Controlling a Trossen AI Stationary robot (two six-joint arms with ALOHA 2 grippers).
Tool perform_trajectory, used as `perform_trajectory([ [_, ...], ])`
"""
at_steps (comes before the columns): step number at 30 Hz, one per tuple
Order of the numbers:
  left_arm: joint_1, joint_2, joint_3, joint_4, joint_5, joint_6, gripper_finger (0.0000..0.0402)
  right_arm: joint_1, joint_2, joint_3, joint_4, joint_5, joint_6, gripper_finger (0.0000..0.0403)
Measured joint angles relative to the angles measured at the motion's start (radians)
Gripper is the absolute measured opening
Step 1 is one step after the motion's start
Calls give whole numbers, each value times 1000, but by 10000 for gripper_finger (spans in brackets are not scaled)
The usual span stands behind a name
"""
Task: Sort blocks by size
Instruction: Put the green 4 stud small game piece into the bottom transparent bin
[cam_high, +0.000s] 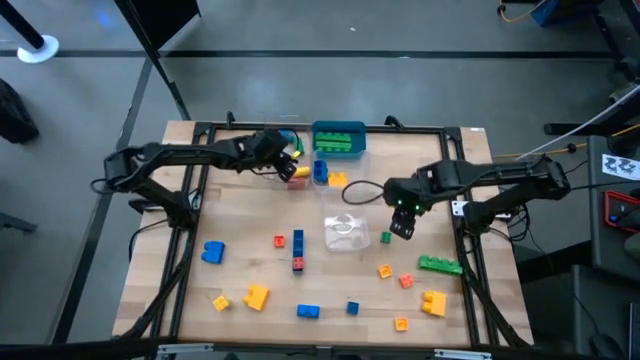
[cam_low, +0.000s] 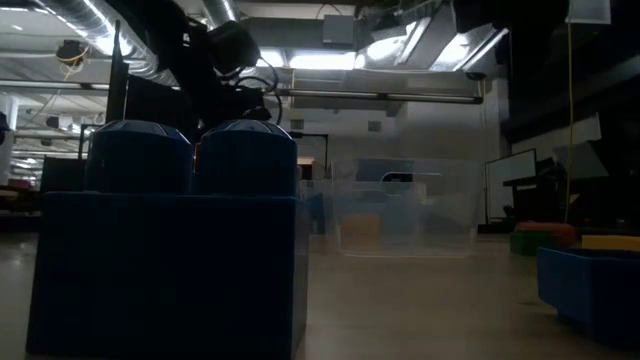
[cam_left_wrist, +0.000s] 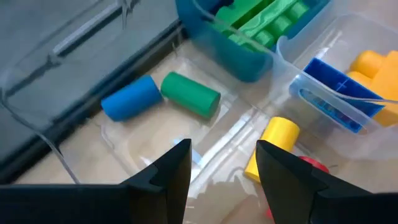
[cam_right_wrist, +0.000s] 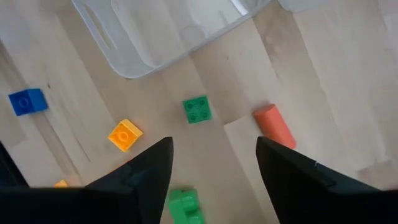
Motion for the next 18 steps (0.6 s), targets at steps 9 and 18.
perform_trajectory([
  [9, -15, -12, 0, -11, 7, -5, 165, 140, 117, 0, 6, 105, 85, 232],
  [18, -62, -12, 0, -11, 9, -87, 165, 189, 285, -32, 48, 112, -5, 232],
])
